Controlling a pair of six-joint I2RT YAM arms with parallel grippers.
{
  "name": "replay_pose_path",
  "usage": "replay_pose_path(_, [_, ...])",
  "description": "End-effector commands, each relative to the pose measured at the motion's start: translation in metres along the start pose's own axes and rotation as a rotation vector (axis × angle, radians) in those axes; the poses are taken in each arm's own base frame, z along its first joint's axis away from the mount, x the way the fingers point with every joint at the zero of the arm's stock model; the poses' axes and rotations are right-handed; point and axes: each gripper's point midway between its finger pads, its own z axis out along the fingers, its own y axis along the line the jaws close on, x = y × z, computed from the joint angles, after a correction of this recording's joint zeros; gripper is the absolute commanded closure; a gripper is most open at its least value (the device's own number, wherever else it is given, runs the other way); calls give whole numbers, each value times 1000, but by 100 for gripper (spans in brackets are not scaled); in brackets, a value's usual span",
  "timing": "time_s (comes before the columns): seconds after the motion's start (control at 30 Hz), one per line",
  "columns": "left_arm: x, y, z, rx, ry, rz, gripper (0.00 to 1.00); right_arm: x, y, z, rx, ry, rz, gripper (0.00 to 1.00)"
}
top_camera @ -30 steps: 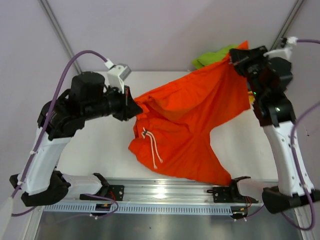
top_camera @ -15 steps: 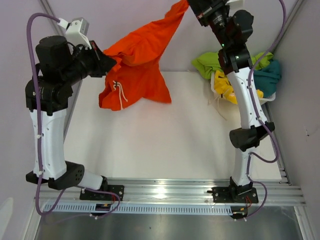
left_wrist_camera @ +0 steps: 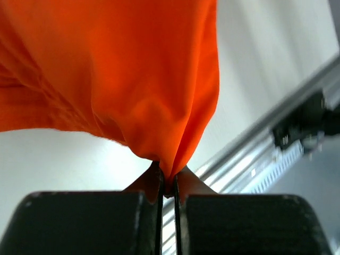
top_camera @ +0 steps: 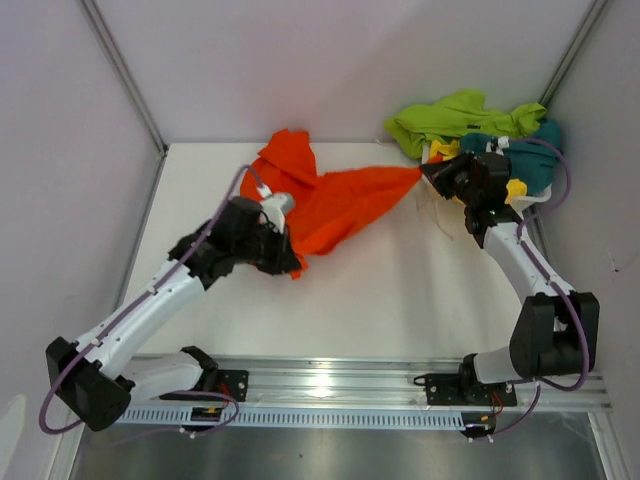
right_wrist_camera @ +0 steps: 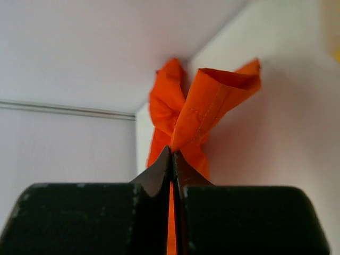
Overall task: Fold and stack the shorts
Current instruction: Flatten the shorts out
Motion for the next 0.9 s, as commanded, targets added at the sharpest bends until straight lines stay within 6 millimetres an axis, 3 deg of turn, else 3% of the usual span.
replay_pose_path(0.0, [27, -55, 9, 168, -27, 60, 100, -9, -3, -40, 55, -78, -100, 100])
replay_pose_path(0.03, [32, -65, 12, 196, -29, 75, 100, -6, -15, -45, 109, -72, -115, 100])
replay_pose_path(0.07, [43, -73, 16, 219, -2, 78, 100, 4, -40, -55, 214, -33, -144, 100])
replay_pose_path(0.1, [67, -84, 22, 238, 53, 107, 100, 1, -52, -65, 276, -58, -161, 100])
replay_pose_path(0.17, [87, -95, 31, 250, 112, 133, 100, 8, -76, -82, 379, -26, -214, 100])
replay_pose_path(0.2, [105, -104, 35, 258, 152, 165, 100, 1, -86, -90, 436, -65, -235, 100])
replay_pose_path(0.37, [167, -116, 63, 258, 322, 196, 100, 6, -120, -136, 560, -86, -292, 100])
replay_pose_path(0.5, [193, -137, 69, 310, 376, 211, 100, 9, -131, -158, 573, -96, -304, 100])
replay_pose_path(0.6, [199, -161, 71, 391, 382, 195, 100, 7, -134, -169, 596, -107, -326, 100])
replay_pose_path(0.7, [206, -179, 67, 448, 396, 186, 100, 0, -131, -173, 599, -134, -343, 100])
replay_pose_path(0.87, [214, -190, 67, 474, 407, 175, 98, -10, -123, -166, 590, -134, -369, 100])
